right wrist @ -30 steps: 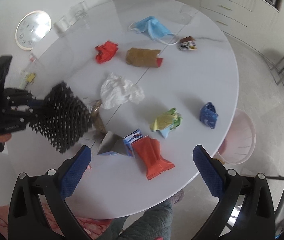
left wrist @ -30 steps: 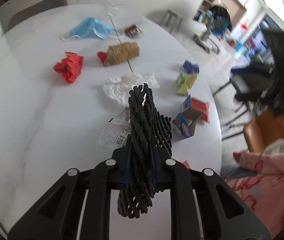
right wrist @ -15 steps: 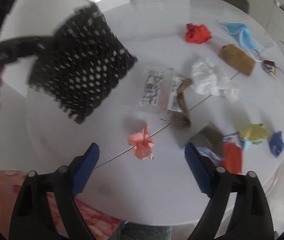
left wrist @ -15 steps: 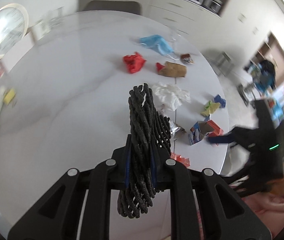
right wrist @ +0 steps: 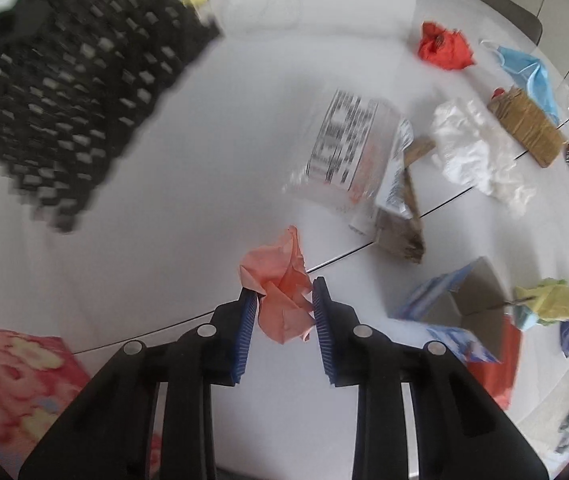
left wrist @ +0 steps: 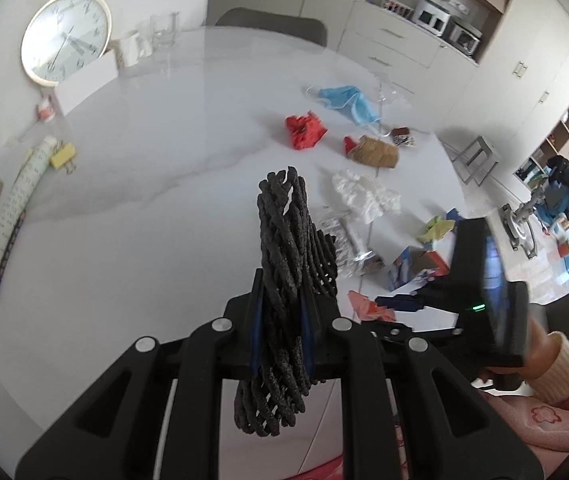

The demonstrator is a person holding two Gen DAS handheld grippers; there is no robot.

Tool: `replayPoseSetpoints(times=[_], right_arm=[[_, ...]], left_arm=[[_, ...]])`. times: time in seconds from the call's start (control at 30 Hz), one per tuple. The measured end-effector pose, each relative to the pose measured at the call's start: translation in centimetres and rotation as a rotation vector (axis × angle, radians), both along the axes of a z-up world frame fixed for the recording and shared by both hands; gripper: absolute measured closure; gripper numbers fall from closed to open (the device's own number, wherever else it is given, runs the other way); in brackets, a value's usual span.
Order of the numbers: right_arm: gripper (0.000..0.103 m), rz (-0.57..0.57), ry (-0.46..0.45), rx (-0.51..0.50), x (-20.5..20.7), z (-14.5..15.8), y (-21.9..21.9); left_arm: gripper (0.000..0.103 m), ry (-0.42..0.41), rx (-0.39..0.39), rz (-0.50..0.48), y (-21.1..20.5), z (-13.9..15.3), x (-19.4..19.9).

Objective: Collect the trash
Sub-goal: 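Lift the black mesh with the left tool while the right tool grasps pink paper, then carry both items over the white bin and open both tools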

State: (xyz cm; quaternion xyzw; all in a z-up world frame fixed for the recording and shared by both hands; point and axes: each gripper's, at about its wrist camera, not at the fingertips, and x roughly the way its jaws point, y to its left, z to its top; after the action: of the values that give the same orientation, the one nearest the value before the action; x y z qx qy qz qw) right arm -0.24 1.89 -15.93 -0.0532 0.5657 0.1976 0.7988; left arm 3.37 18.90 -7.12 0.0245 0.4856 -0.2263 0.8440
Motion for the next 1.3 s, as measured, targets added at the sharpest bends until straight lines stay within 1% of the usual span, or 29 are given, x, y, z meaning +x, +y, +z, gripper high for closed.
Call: replayPoseSetpoints(times=[0.07,0.1,0.13,0.2,0.27,0.3,0.37,0.4,0.43,0.47,0.5,0.53,0.6,0.67,0.7,0.73,0.77,0.8,0.9,0.93,1.0,1.1,1.13,1.17,1.2,1.23,1.27,1.3], right_arm=[[0.074,-0.054,-0.022,0.048,-0.1,2.2,-2.4],[0.074,-0.105,-0.039,0.080,-0.5,3.7,-4.5],[0.074,-0.140,-0.048,0.096,-0.5,4.5,-6.1],[0.074,-0.231,-0.067,0.109,-0.6,6.1,-10.4],[0.074,-0.337,-0.088,0.082,-0.9,7.5,-16.1],[0.074,-0.384,-0.088,0.057,-1.1,7.9,-18.9],[0.074,-0.458,-0.080,0.016,-1.5,8.2,-23.2],[0.074,-0.494,-0.073,-0.006,-1.9,8.3,-25.9],[0.074,-0.523,-0.061,-0.025,-2.3,8.3,-28.8],[0.074,-0.540,-0.052,-0.038,-2.6,7.9,-30.7],[0.074,-0.566,-0.035,-0.059,-2.7,7.6,-33.6],[0.074,-0.581,-0.022,-0.064,-2.6,7.2,-35.4],[0.074,-0.605,0.004,-0.060,-2.7,6.4,-40.0],[0.074,-0.613,0.023,-0.085,-2.4,5.3,-43.5],[0.074,-0.616,0.031,-0.097,-2.7,4.9,-44.9],[0.074,-0.618,0.052,-0.107,-2.5,4.0,-47.2],[0.074,-0.617,0.068,-0.098,-2.6,3.7,-48.7],[0.074,-0.618,0.097,-0.097,-2.4,2.7,-50.6],[0.074,-0.608,0.153,-0.128,-2.2,0.7,-54.0],[0.074,-0.609,0.162,-0.126,-2.1,0.3,-54.6],[0.073,-0.606,0.171,-0.108,-2.4,0.0,-55.5],[0.072,-0.596,0.177,-0.092,-2.6,-0.5,-56.8],[0.072,-0.595,0.178,-0.080,-2.7,-0.6,-57.1],[0.072,-0.594,0.175,-0.069,-2.7,-0.6,-57.3],[0.072,-0.592,0.172,-0.054,-2.7,-0.7,-57.4],[0.072,-0.589,0.171,-0.044,-2.7,-0.6,-57.6],[0.072,-0.581,0.168,-0.034,-2.7,-0.7,-57.7],[0.072,-0.575,0.166,-0.028,-2.7,-0.6,-57.9]], left_arm=[[0.088,-0.020,-0.002,-0.035,-1.6,0.9,-0.1],[0.088,-0.030,-0.006,-0.061,-2.8,1.5,-0.1],[0.088,-0.038,-0.010,-0.080,-3.8,1.9,-0.1],[0.088,-0.051,-0.044,-0.160,-7.6,3.1,-0.4],[0.088,-0.049,-0.081,-0.218,-11.0,3.7,-0.6],[0.088,-0.039,-0.106,-0.261,-13.8,4.0,-0.7],[0.088,-0.021,-0.137,-0.315,-18.2,4.2,-1.0],[0.088,-0.018,-0.145,-0.357,-21.3,4.3,-1.3],[0.088,-0.021,-0.148,-0.374,-23.0,4.3,-1.6],[0.088,-0.018,-0.155,-0.402,-25.9,4.1,-1.9],[0.088,0.001,-0.153,-0.428,-29.3,3.7,-2.0],[0.088,0.018,-0.158,-0.442,-31.3,3.5,-2.1],[0.088,0.068,-0.173,-0.476,-36.9,2.5,-2.2],[0.088,0.103,-0.175,-0.509,-42.0,1.2,-2.3],[0.088,0.116,-0.159,-0.513,-44.6,0.4,-2.2],[0.088,0.129,-0.152,-0.520,-46.2,-0.3,-2.2],[0.088,0.157,-0.132,-0.522,-48.9,-1.3,-1.7],[0.088,0.177,-0.118,-0.512,-50.4,-2.1,-1.4],[0.088,0.254,-0.078,-0.493,-54.6,-5.3,-0.7],[0.088,0.279,-0.057,-0.487,-56.0,-6.5,-0.6],[0.088,0.311,-0.032,-0.490,-57.2,-8.2,-0.8],[0.087,0.325,0.042,-0.475,-59.1,-10.5,-1.1],[0.077,0.325,0.066,-0.472,-59.4,-10.9,-1.2],[0.058,0.327,0.098,-0.464,-59.8,-11.3,-1.3],[0.049,0.311,0.120,-0.446,-60.0,-11.3,-1.4],[0.038,0.290,0.130,-0.433,-60.2,-11.0,-1.4],[0.032,0.267,0.131,-0.425,-60.2,-10.4,-1.3],[0.031,0.259,0.128,-0.424,-60.3,-10.1,-1.3]])
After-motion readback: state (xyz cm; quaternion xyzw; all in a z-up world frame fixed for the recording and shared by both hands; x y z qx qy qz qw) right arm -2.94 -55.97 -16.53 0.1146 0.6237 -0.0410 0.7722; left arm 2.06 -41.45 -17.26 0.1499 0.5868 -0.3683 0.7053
